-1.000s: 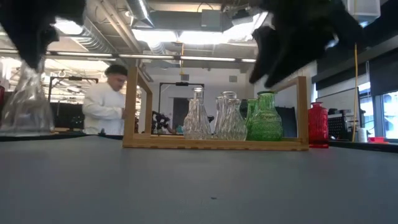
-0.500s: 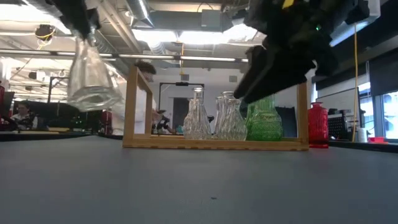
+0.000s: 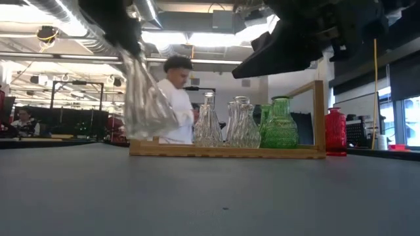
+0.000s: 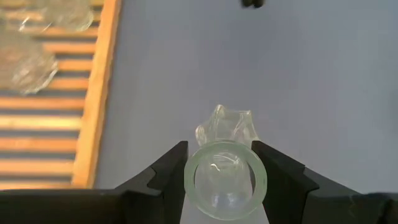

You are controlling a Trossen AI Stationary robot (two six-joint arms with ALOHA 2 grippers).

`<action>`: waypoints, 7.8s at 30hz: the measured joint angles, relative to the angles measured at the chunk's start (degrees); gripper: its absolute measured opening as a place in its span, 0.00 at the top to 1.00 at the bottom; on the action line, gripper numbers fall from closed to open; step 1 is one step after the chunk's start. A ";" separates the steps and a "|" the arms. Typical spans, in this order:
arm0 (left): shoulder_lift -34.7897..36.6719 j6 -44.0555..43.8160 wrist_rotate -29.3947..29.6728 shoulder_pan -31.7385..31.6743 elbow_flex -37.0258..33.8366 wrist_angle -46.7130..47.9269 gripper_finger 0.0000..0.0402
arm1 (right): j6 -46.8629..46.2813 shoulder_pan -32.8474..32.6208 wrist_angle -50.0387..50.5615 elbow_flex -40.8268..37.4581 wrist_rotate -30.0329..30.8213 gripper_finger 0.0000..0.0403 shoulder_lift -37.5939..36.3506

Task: Sort vases onto shelf
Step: Put the transparent vase on the shelf aligned with the other transparent vase, then put the red vase on the shelf

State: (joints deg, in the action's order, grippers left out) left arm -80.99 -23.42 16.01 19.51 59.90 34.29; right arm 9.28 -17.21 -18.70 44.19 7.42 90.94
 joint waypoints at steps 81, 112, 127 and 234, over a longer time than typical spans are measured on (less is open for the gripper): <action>-13.23 18.09 -2.12 -31.17 -0.02 -30.18 0.60 | -12.04 1.86 26.15 -1.08 21.96 0.99 -8.66; -15.52 21.17 -3.85 -30.51 -0.07 -30.23 0.58 | -12.04 1.86 26.16 -1.08 21.93 0.99 -8.66; -15.05 21.50 -5.14 -30.53 -0.07 -30.76 0.43 | -12.04 1.86 26.14 -1.08 21.92 0.99 -8.66; 9.87 -47.61 -1.98 25.09 -8.17 32.22 0.71 | -18.44 1.86 18.80 -1.10 8.53 0.22 -8.52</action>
State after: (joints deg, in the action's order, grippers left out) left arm -71.12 -71.03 14.03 44.60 51.73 66.52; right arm -9.16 -15.35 0.10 43.09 15.95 82.41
